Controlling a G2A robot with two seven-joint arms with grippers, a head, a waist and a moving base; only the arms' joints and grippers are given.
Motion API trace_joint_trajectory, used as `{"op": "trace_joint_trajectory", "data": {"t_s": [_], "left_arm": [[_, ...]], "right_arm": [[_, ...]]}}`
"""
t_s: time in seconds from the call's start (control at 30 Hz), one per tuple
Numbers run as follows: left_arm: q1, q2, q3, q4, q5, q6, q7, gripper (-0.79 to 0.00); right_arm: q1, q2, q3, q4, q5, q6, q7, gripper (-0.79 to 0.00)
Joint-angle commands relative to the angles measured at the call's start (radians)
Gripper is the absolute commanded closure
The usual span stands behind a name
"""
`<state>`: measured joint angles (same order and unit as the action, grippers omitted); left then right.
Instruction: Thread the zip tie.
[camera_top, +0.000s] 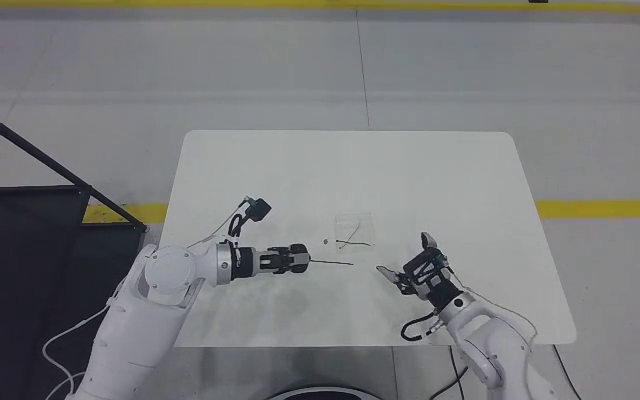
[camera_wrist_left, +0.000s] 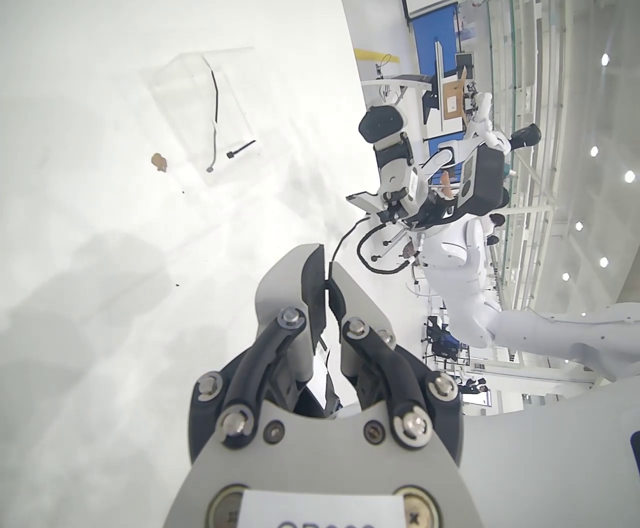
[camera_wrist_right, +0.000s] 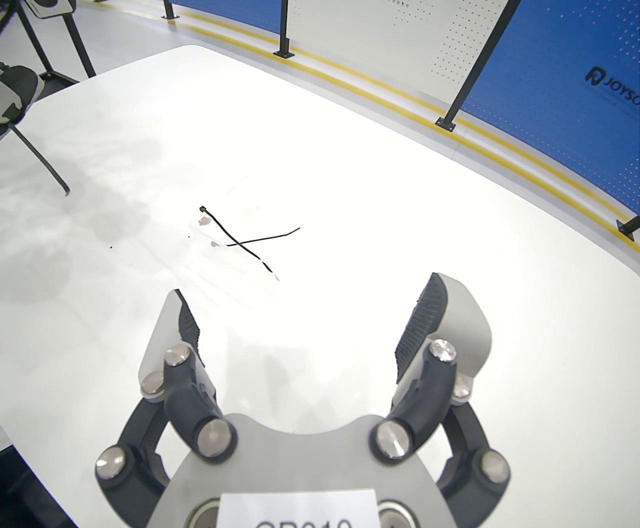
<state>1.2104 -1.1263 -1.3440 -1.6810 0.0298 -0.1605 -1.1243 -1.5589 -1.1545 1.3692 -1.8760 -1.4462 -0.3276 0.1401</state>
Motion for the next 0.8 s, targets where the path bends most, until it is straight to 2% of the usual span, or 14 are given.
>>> {"op": "trace_joint_trajectory", "data": {"t_s": [0.0,0.23,0.3,0.33,0.43,0.5,0.63,0.77], "left_arm": [[0.000,0.000,0.000,0.000,0.000,0.000,0.000,0.000],[0.006,0.000,0.004,-0.002,-0.001,-0.001,0.026,0.000],[0.003,0.001,0.004,0.000,-0.002,-0.012,0.048,0.000],[0.001,0.001,0.006,0.002,-0.006,-0.018,0.052,0.000],[-0.005,0.003,0.009,0.009,-0.019,-0.042,0.052,0.000],[-0.007,0.005,0.011,0.010,-0.022,-0.055,0.042,0.000],[-0.004,0.009,0.009,0.004,-0.020,-0.067,0.040,0.000],[0.003,0.013,0.016,-0.003,-0.014,-0.080,0.037,0.000]], "right_arm": [[-0.001,0.000,0.001,0.000,0.000,0.001,-0.001,-0.785],[-0.006,0.000,-0.003,0.002,0.027,-0.016,-0.004,-0.785],[-0.003,0.001,0.003,0.007,0.144,-0.110,0.041,-0.785],[0.006,0.005,0.009,0.018,0.233,-0.206,0.090,-0.785],[0.057,0.017,0.045,0.068,0.525,-0.389,0.284,-0.785],[0.098,0.025,0.053,0.105,0.700,-0.447,0.407,-0.785],[0.167,0.038,0.036,0.145,0.947,-0.418,0.625,-0.785],[0.213,0.045,0.019,0.166,1.062,-0.357,0.731,-0.785]]}}
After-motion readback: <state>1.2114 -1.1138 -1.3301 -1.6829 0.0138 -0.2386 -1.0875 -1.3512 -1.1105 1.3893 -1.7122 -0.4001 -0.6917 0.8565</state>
